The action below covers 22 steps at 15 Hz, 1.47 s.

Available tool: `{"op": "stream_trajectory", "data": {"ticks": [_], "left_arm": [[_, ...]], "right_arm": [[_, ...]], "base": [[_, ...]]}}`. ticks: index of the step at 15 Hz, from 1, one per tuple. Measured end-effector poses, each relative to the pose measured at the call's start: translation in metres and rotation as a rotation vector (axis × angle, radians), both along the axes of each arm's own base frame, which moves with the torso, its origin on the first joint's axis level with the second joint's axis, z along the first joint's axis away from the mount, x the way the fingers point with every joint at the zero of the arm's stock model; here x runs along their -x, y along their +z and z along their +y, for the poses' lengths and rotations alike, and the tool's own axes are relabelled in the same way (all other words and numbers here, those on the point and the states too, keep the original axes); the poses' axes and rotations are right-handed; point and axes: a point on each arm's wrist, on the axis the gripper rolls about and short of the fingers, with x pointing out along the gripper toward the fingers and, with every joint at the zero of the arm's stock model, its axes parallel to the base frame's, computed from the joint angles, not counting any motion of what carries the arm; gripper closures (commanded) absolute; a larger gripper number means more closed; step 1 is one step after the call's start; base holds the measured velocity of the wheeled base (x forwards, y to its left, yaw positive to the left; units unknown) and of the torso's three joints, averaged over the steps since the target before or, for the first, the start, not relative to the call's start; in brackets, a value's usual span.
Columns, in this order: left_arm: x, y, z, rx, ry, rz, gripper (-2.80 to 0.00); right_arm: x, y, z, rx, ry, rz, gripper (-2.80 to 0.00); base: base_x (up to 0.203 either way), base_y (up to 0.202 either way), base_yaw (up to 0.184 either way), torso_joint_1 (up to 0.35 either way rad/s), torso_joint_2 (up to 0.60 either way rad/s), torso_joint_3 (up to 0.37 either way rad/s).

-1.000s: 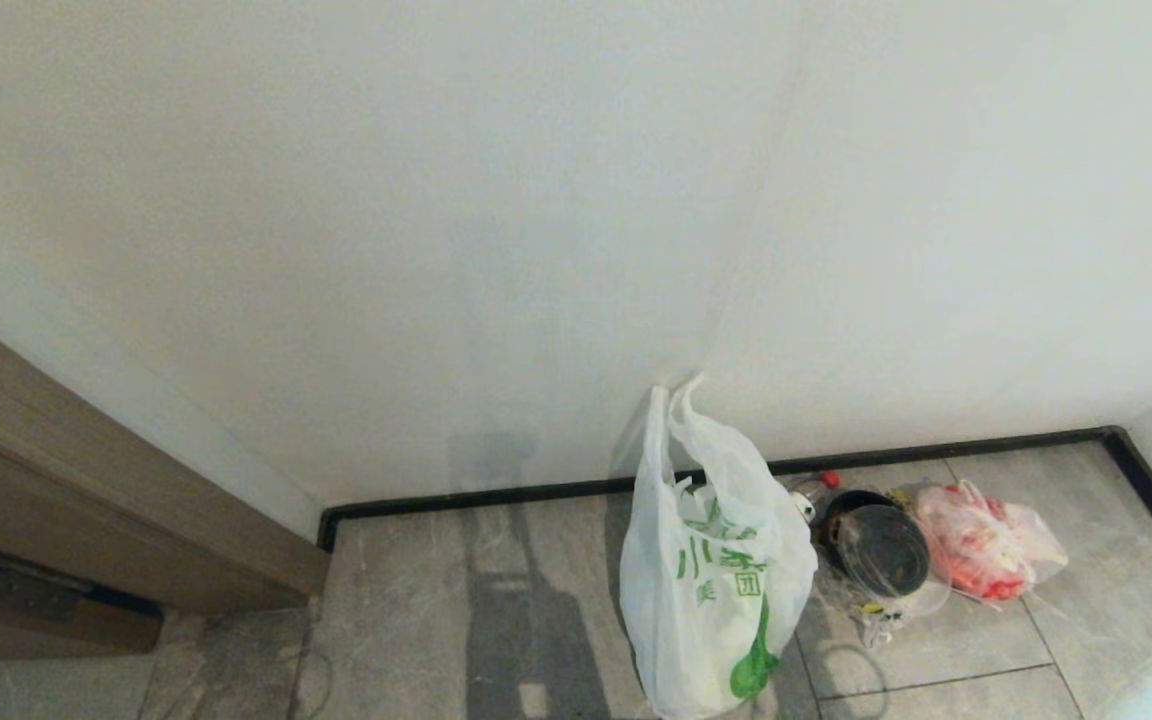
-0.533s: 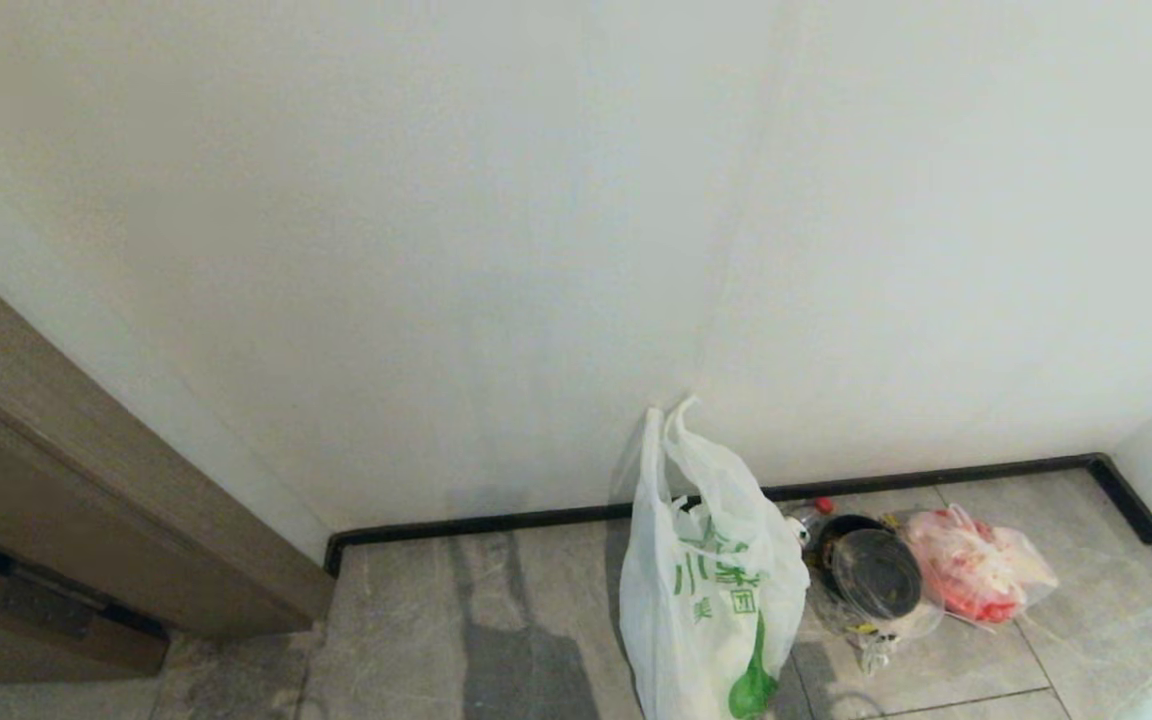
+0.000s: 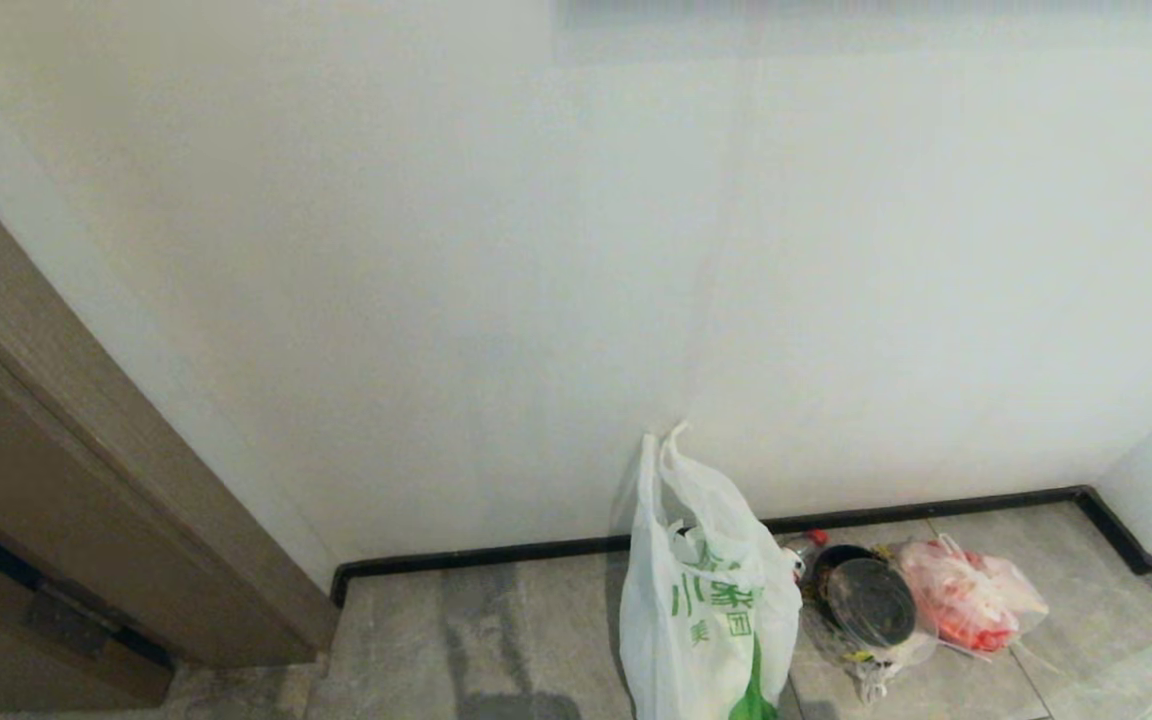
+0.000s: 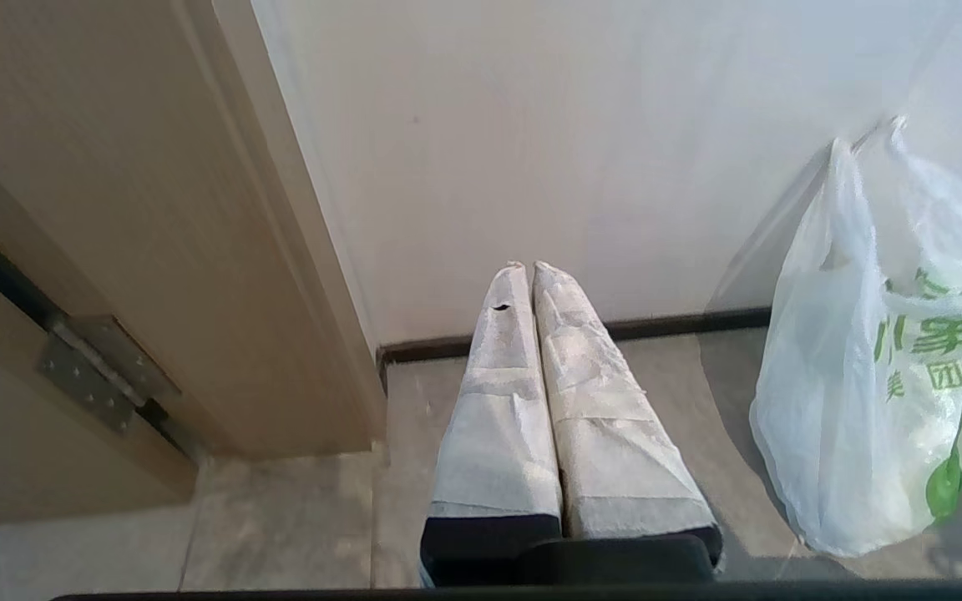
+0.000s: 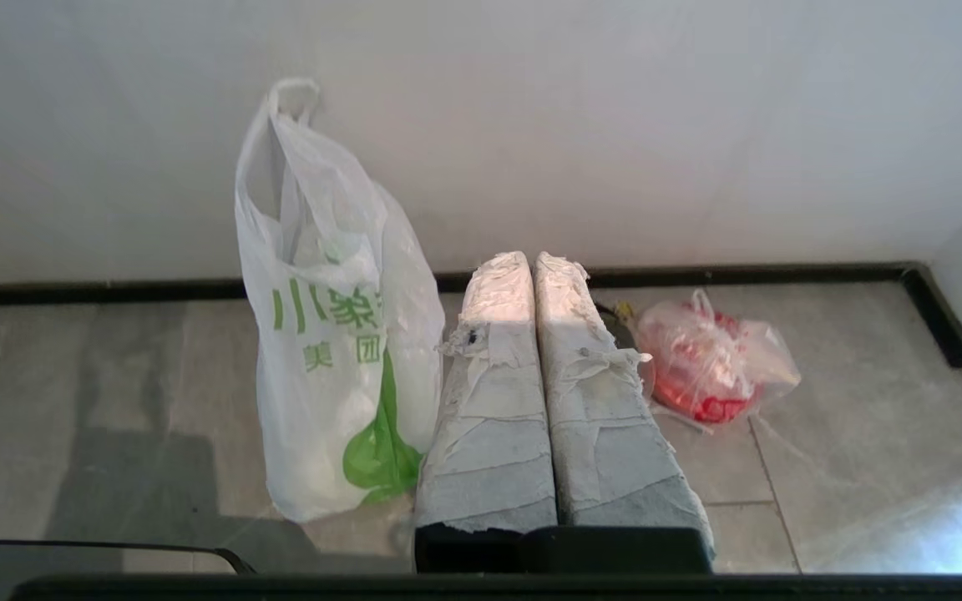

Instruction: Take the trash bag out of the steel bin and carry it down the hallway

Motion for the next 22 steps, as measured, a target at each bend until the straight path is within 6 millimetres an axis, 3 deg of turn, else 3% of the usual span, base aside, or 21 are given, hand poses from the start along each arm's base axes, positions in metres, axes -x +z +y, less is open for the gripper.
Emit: {"op": "stream_trajectory", "data": {"ticks": [9,22], "left_arm": [[0.0,0.0,0.0,0.0,0.0,0.0,0.0],[0.0,0.0,0.0,-0.003,0.0,0.0,0.0]], "right_arm": [[0.0,-0.0001,0.0,-0.002,-0.002,0.001,0.0],[0.0,-0.0001,0.0,-0.005,-0.001,0.001,0.0]], "base": [[0.0,0.0,0.0,0.002,0.0,0.191],[0.0,0.0,0.0,0.002,0.0,0.019]]}}
